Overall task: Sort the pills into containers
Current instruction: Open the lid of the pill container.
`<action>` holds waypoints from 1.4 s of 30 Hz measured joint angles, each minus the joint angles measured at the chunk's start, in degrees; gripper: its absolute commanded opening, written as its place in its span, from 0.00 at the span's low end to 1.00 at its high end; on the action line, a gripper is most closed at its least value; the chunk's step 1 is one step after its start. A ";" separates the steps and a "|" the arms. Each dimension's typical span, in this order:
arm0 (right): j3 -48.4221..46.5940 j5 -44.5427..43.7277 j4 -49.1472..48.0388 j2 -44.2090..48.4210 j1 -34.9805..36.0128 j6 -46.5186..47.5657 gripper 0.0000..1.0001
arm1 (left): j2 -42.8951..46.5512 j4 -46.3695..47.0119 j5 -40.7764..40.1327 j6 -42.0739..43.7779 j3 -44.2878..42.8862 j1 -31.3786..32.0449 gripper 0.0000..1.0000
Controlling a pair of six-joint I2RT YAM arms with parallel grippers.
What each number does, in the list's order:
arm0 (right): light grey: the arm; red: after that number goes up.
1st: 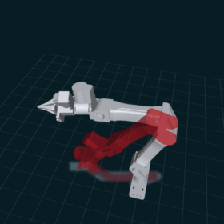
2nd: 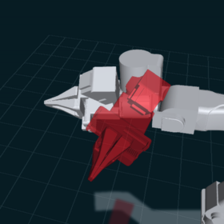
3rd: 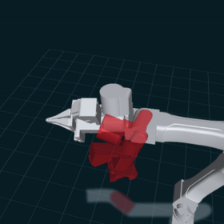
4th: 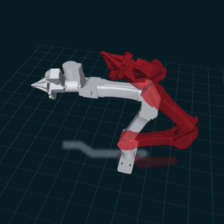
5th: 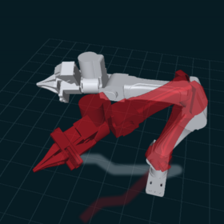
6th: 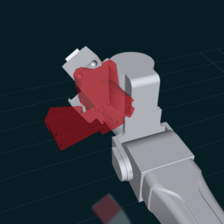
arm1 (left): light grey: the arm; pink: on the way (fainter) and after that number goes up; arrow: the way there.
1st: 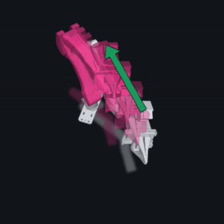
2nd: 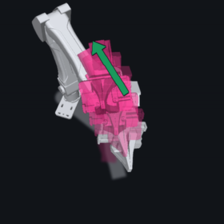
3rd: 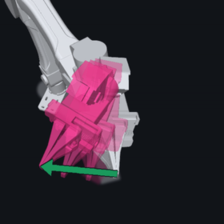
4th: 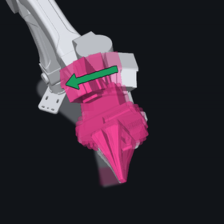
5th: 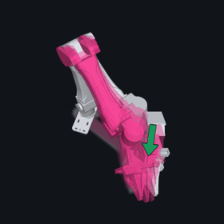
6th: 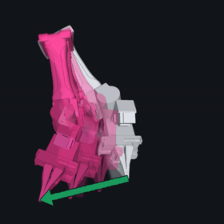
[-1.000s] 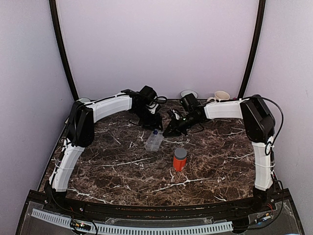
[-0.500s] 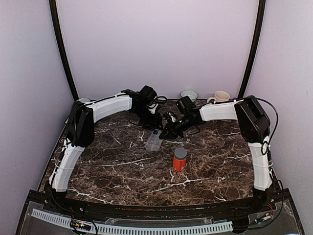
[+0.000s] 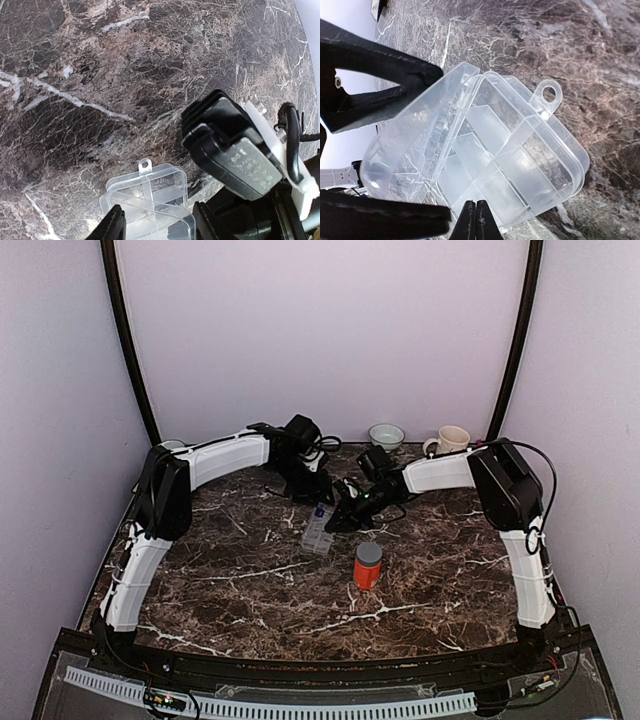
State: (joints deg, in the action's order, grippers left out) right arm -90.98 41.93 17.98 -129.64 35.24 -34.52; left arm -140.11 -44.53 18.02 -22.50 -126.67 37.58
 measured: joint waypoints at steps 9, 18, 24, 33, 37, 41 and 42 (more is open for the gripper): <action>0.33 -0.24 -0.61 -0.11 0.00 0.00 0.00 | 1.66 0.94 -0.07 0.24 2.93 -0.02 0.48; 0.46 -0.57 -0.90 -0.11 0.00 0.00 0.00 | 5.25 0.92 -2.32 1.53 7.17 -0.07 0.48; 0.46 -0.85 -0.90 -0.11 0.00 0.02 0.00 | 7.61 0.94 -3.91 2.05 10.03 -0.26 0.48; 0.46 -1.27 -0.85 -0.11 0.00 0.17 0.00 | 10.05 1.31 -5.97 2.73 13.49 -0.83 0.48; 0.46 -1.33 -0.81 -0.11 0.00 0.28 0.00 | 11.08 1.64 -7.10 3.02 15.63 -0.94 0.48; 0.46 -1.55 -0.76 -0.11 0.00 0.61 0.00 | 11.19 0.94 -8.24 3.34 18.53 -0.94 0.48; 0.46 -1.57 -0.76 -0.11 0.00 0.68 0.00 | 11.19 0.92 -8.48 3.41 18.97 -0.94 0.48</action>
State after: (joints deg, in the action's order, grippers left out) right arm -90.52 40.36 17.21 -129.75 35.24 -33.85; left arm -128.92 -43.62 9.54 -19.09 -107.70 36.64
